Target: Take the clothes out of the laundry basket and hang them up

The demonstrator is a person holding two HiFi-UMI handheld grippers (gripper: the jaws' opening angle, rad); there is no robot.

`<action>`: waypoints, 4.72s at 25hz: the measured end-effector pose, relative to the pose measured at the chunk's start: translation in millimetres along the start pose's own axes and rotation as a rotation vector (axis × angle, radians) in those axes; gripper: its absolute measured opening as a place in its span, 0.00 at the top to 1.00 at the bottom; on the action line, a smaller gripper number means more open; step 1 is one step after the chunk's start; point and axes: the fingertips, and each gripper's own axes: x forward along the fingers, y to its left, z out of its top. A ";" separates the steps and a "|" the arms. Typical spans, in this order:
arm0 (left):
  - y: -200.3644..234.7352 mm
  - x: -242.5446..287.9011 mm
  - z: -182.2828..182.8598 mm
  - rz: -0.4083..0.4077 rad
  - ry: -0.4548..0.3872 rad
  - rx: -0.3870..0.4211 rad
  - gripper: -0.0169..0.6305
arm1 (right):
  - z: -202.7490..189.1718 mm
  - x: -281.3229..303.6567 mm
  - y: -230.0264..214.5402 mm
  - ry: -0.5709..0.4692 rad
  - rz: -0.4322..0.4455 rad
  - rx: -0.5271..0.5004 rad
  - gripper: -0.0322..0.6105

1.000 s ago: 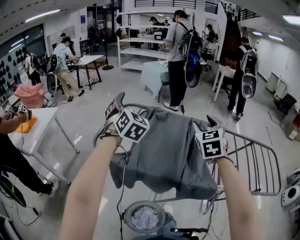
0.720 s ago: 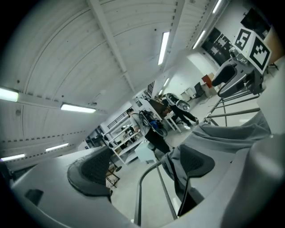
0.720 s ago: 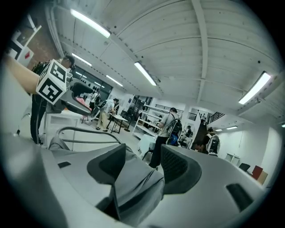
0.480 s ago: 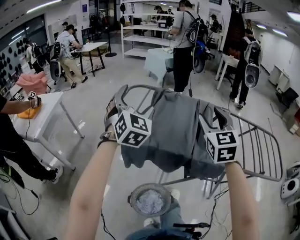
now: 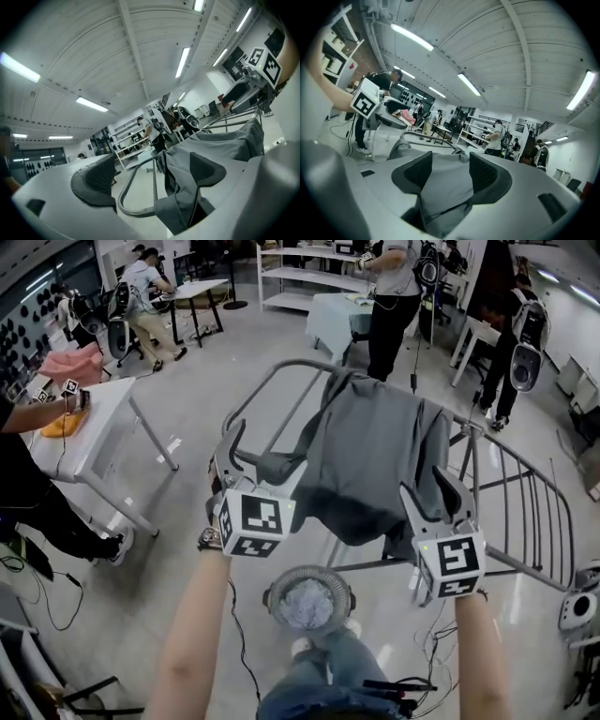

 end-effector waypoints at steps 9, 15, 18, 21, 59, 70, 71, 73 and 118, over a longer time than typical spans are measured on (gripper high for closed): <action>-30.6 -41.4 -53.5 0.037 0.057 -0.121 0.21 | -57.3 -9.1 48.5 0.027 0.130 0.009 0.59; -70.6 -71.0 -94.2 0.069 0.167 -0.149 0.21 | -98.4 -22.9 65.4 0.053 0.204 0.102 0.59; -91.9 -91.3 -120.8 0.085 0.239 -0.178 0.21 | -126.8 -34.5 93.5 0.098 0.281 0.131 0.59; -110.4 -108.2 -140.0 0.088 0.286 -0.205 0.21 | -155.4 -47.4 123.7 0.155 0.358 0.101 0.59; -278.8 -194.3 -495.4 0.071 0.700 -0.442 0.21 | -547.9 -12.4 390.4 0.762 0.643 0.143 0.62; -331.4 -192.9 -591.9 0.015 0.798 -0.472 0.24 | -650.0 11.7 445.7 0.933 0.607 0.191 0.63; -336.1 -192.4 -598.3 0.009 0.804 -0.471 0.25 | -656.4 15.2 449.9 0.946 0.602 0.211 0.63; -343.0 -190.9 -609.3 0.001 0.811 -0.463 0.25 | -668.2 25.1 459.4 0.965 0.593 0.248 0.63; -346.6 -152.6 -642.6 0.086 0.693 -0.503 0.36 | -794.6 65.3 508.6 1.146 0.616 0.226 0.91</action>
